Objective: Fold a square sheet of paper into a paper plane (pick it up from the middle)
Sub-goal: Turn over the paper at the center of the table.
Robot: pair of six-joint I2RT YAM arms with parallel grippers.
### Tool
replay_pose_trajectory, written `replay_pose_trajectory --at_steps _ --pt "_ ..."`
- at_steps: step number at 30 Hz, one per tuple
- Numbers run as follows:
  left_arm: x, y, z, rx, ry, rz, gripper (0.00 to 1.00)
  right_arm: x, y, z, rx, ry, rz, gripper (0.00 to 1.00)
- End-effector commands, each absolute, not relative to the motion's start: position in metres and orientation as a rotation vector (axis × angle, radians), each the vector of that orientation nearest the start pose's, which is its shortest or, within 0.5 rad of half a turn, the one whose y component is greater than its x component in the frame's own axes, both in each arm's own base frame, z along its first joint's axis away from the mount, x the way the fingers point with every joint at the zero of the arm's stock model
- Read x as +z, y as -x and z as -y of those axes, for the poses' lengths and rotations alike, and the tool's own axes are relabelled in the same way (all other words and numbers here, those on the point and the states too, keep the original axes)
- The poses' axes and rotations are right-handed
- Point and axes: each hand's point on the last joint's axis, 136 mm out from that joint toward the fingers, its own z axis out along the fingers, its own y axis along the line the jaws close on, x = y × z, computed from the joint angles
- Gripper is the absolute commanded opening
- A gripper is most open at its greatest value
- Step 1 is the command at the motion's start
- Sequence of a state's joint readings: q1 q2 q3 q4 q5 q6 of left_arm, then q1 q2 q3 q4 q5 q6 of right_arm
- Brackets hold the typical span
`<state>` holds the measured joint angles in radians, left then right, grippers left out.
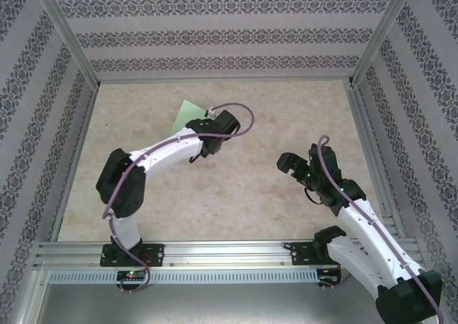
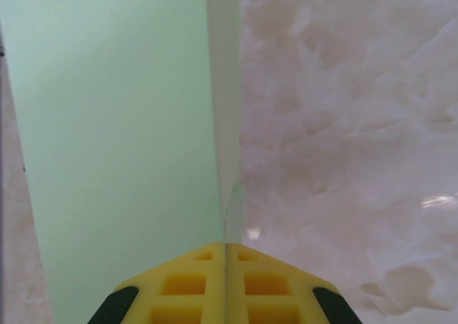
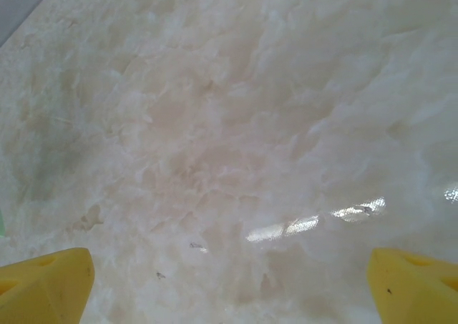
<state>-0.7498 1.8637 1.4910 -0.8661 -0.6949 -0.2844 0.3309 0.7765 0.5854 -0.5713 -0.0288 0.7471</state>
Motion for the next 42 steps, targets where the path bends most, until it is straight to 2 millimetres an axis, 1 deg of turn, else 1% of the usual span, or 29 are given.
replay_pose_trajectory --at_steps 1,4,9,14,18,20,23,25,27,30,32,34,37,38,40,42 --pt "0.142 -0.381 0.194 0.813 -0.518 -2.345 0.04 0.13 -0.24 -0.082 0.534 -0.541 -2.364 0.98" --pt "0.125 -0.384 0.2 0.895 -0.568 -2.33 0.04 0.123 -0.238 -0.08 0.519 -0.549 -2.37 0.98" --pt "0.095 -0.385 0.213 0.931 -0.618 -2.349 0.04 0.116 -0.24 -0.079 0.507 -0.56 -2.375 0.98" --pt "0.069 -0.383 0.23 0.893 -0.634 -2.396 0.05 0.115 -0.242 -0.075 0.46 -0.565 -2.388 0.98" --pt "0.043 -0.377 0.24 0.858 -0.653 -2.463 0.08 0.115 -0.245 -0.068 0.414 -0.581 -2.387 0.98" --pt "0.033 -0.373 0.243 0.827 -0.652 -2.498 0.09 0.118 -0.248 -0.066 0.401 -0.589 -2.385 0.98" --pt "0.026 -0.371 0.25 0.766 -0.651 -2.537 0.14 0.119 -0.252 -0.066 0.394 -0.607 -2.39 0.98" --pt "0.024 -0.37 0.256 0.723 -0.649 -2.558 0.25 0.12 -0.255 -0.069 0.398 -0.606 -2.403 0.98" --pt "0.029 -0.371 0.263 0.673 -0.631 -2.572 0.37 0.122 -0.259 -0.071 0.4 -0.61 -2.419 0.98" --pt "0.04 -0.37 0.275 0.565 -0.622 -2.604 0.52 0.13 -0.266 -0.074 0.397 -0.618 -2.432 0.98" --pt "0.049 -0.364 0.289 0.44 -0.625 -2.644 0.59 0.137 -0.273 -0.076 0.393 -0.623 -2.44 0.98" --pt "0.06 -0.355 0.302 0.301 -0.626 -2.695 0.62 0.141 -0.28 -0.08 0.411 -0.627 -2.452 0.98" --pt "0.086 -0.339 0.321 0.06 -0.61 -2.748 0.66 0.147 -0.292 -0.091 0.447 -0.608 -2.477 0.98" --pt "0.098 -0.334 0.327 -0.026 -0.604 -2.753 0.68 0.151 -0.297 -0.096 0.471 -0.597 -2.481 0.98" --pt "0.126 -0.33 0.334 -0.164 -0.568 -2.74 0.72 0.159 -0.304 -0.104 0.504 -0.584 -2.504 0.98" --pt "0.152 -0.33 0.335 -0.249 -0.529 -2.699 0.79 0.166 -0.308 -0.116 0.564 -0.56 -2.521 0.97"
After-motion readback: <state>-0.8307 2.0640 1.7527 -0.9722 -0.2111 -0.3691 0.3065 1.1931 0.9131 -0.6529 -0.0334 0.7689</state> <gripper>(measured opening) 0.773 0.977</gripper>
